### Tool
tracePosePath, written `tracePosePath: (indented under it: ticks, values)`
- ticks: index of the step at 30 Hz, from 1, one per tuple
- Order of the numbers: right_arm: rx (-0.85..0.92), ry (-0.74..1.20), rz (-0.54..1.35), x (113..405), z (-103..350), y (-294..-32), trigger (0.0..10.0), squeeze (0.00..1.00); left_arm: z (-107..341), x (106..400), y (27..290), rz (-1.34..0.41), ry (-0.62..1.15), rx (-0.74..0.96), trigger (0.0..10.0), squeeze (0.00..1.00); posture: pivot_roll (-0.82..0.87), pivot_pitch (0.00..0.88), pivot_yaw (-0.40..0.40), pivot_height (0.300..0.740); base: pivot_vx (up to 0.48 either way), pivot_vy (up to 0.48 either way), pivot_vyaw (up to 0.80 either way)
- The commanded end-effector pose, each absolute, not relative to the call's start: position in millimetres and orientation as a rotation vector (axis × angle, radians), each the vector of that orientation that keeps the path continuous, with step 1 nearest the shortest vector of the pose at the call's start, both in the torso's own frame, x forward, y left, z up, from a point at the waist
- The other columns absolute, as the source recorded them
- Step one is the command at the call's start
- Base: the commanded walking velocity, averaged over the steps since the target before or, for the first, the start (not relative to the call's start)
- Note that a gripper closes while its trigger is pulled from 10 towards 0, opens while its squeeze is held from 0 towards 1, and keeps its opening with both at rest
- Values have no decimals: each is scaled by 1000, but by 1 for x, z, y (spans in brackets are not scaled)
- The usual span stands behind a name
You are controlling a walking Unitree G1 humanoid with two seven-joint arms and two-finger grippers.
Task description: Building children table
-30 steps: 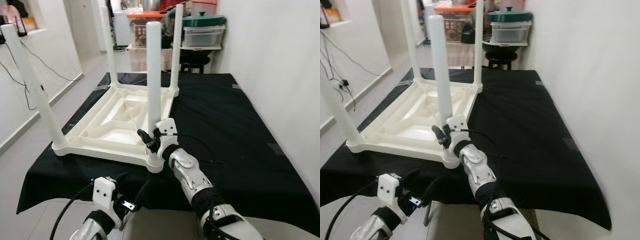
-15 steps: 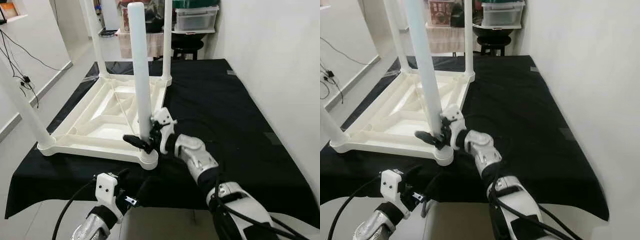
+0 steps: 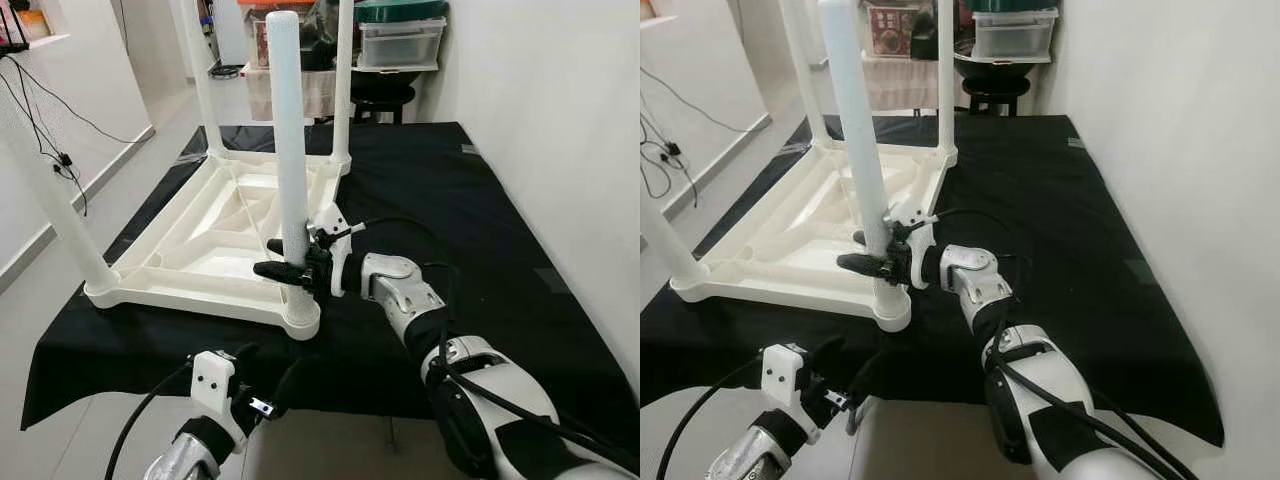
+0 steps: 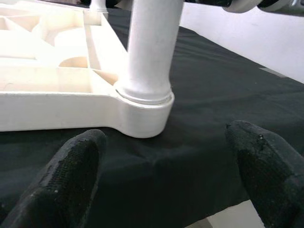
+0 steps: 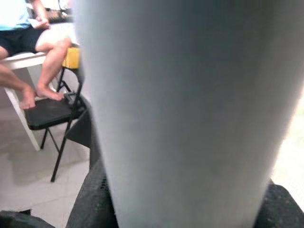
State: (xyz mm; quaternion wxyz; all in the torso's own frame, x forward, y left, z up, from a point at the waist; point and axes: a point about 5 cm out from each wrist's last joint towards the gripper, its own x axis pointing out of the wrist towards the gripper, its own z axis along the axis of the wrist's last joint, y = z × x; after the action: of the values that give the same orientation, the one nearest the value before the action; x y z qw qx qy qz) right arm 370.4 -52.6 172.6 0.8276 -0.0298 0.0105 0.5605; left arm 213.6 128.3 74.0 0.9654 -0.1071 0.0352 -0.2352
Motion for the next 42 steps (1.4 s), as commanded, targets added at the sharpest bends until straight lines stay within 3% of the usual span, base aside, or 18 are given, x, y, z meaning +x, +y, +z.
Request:
tracePosePath:
  ticks: [1,5,6,7,8,9,13,20,21,22,23,24,30,31,35,36,38,42]
  values:
    - [-45,35,1200,366,163,-53,0,0,72,211,129,-473,81,-216,10000,0,40,0,9,740,0,0,0]
    - [-59,43,1157,365,155,-63,0,0,72,210,129,-474,82,-218,10000,0,37,0,13,740,0,0,0]
    - [-40,39,1000,365,144,-69,0,0,72,208,129,-475,83,-219,10000,0,30,0,9,740,0,0,0]
    - [-27,64,578,363,126,-80,0,0,73,207,129,-476,84,-221,10000,0,23,0,6,740,0,0,0]
    - [-27,64,578,363,126,-80,0,0,73,207,129,-476,84,-221,10000,0,23,0,6,740,0,0,0]
    - [-33,90,444,341,104,-73,0,0,73,207,130,-478,85,-225,10000,0,4,0,22,740,0,0,0]
    - [-26,128,423,317,84,-57,0,0,73,208,130,-483,88,-227,10000,0,-7,0,39,740,0,0,0]
    - [-65,56,525,346,110,-52,0,0,73,211,130,-481,82,-228,10000,0,7,0,15,740,0,0,0]
    - [-59,51,551,348,113,-48,10000,0,73,211,130,-474,80,-223,10000,0,10,0,16,740,0,0,0]
    - [-59,51,551,348,113,-48,10000,0,73,211,130,-474,80,-223,10000,0,10,0,16,740,0,0,0]
    - [-38,23,635,349,120,-41,10000,925,73,212,131,-469,79,-222,10000,0,13,0,17,740,0,0,0]
    - [-29,2,703,350,126,-36,10000,1000,73,212,131,-467,78,-222,10000,0,14,0,16,740,0,0,0]
    - [41,-76,893,358,165,-34,10000,984,73,214,132,-471,82,-226,10000,0,10,0,25,740,0,0,0]
    - [43,-82,937,360,172,-37,10000,0,73,214,132,-472,82,-227,10000,0,12,0,26,740,0,0,0]
    - [19,-86,977,363,177,-41,10000,0,73,215,132,-473,83,-228,10000,0,13,0,26,740,0,0,0]
    - [-81,-43,1174,362,179,-51,10000,0,72,215,132,-473,83,-230,10000,0,19,0,24,740,0,0,0]
    - [-109,-23,1232,362,178,-55,10000,0,72,216,132,-473,84,-231,10000,0,19,0,24,740,0,0,0]
    - [-125,17,1245,367,178,-64,10000,0,72,215,132,-472,83,-232,10000,0,29,0,21,740,0,0,0]
